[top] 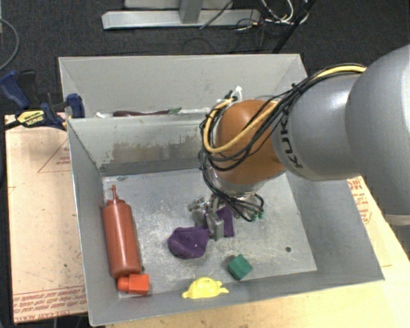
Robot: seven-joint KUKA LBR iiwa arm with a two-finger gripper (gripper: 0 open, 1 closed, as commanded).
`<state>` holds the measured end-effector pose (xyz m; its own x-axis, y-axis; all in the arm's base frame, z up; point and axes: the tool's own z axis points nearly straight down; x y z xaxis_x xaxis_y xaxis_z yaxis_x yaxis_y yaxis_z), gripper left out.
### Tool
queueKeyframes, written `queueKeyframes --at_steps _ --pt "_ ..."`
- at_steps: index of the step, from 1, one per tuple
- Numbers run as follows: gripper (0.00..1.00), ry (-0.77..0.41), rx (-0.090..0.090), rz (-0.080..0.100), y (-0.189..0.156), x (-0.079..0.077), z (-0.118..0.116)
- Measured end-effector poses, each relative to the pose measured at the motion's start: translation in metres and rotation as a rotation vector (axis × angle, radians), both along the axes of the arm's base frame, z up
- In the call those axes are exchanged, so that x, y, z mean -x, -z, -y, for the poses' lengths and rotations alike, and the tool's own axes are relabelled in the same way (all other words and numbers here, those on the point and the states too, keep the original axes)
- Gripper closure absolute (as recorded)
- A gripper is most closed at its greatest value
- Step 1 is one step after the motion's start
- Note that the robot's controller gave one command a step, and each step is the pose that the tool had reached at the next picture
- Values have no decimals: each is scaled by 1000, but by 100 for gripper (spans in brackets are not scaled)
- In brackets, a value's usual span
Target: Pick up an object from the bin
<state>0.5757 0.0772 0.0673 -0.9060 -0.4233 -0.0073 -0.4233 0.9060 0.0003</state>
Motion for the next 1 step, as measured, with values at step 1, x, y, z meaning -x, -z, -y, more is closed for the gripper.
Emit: queueKeyframes --at_steps 1 --pt "100 0 0 -4 -13 1 0"
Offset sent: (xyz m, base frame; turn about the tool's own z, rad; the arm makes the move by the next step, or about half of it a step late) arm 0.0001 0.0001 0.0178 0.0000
